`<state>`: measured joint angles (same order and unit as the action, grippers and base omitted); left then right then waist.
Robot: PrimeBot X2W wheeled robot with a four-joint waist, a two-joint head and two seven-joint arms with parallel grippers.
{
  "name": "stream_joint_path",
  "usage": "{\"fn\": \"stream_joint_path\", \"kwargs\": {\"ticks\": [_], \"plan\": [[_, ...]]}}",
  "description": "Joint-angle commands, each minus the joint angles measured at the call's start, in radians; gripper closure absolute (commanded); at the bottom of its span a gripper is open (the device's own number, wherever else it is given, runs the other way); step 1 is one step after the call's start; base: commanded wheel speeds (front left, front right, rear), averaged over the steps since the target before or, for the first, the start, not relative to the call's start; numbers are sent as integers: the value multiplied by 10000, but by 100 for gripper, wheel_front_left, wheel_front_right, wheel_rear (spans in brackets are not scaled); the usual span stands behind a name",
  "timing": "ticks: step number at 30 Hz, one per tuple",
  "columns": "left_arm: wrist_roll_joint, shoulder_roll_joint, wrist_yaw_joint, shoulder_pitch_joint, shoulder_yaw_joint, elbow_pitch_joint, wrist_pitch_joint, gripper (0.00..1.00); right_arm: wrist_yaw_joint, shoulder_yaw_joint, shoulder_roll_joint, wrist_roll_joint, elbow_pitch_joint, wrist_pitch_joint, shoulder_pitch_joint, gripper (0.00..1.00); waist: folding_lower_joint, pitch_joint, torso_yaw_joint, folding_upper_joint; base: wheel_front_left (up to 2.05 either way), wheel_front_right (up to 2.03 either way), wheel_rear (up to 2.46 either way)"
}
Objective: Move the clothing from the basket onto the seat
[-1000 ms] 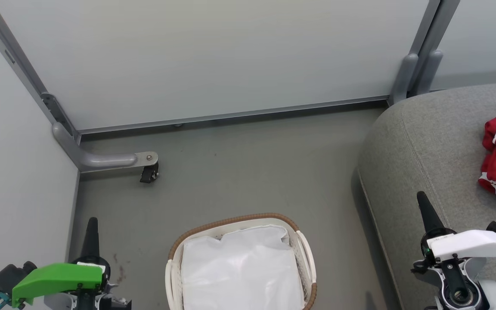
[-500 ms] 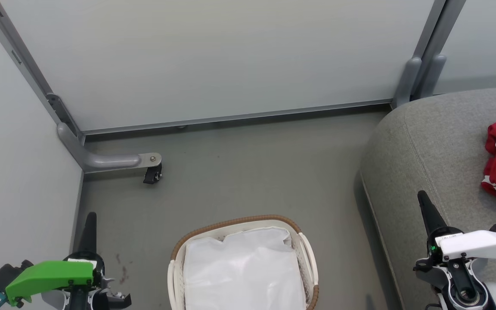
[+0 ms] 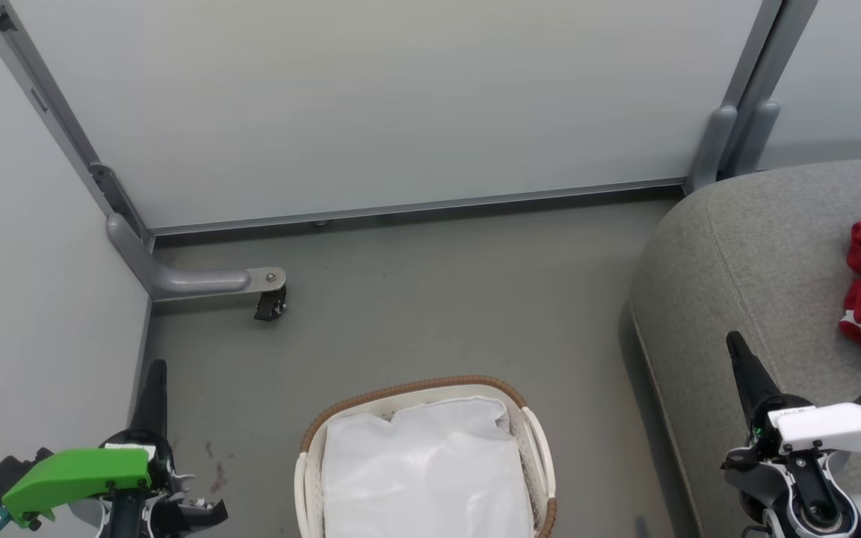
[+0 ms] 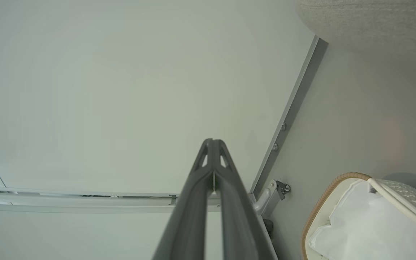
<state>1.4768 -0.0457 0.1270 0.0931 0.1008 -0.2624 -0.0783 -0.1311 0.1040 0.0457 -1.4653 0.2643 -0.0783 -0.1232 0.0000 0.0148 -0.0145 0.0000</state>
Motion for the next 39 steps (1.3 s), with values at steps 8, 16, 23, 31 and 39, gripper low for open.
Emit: {"fn": "stream_joint_path", "kwargs": {"ticks": [8,16,23,31,39], "plan": [[697,-72,50,201,102,134,-190,100,6,71,68,-747,-148,-199,150,100,0,-50,61,0,0,0,0],[1193,-74,60,217,140,173,-341,100,5,108,72,-1290,-198,-337,187,100,0,-94,117,0,0,0,0],[1379,-75,64,201,155,184,-401,100,5,121,73,-1490,-221,-392,207,100,0,-117,145,0,0,0,0],[1375,-74,62,200,152,181,-397,100,5,120,73,-1490,-221,-392,207,100,0,-117,145,0,0,0,0],[1374,-74,63,200,152,180,-395,100,5,120,73,-1491,-221,-391,207,100,0,-117,145,0,0,0,0]]}}
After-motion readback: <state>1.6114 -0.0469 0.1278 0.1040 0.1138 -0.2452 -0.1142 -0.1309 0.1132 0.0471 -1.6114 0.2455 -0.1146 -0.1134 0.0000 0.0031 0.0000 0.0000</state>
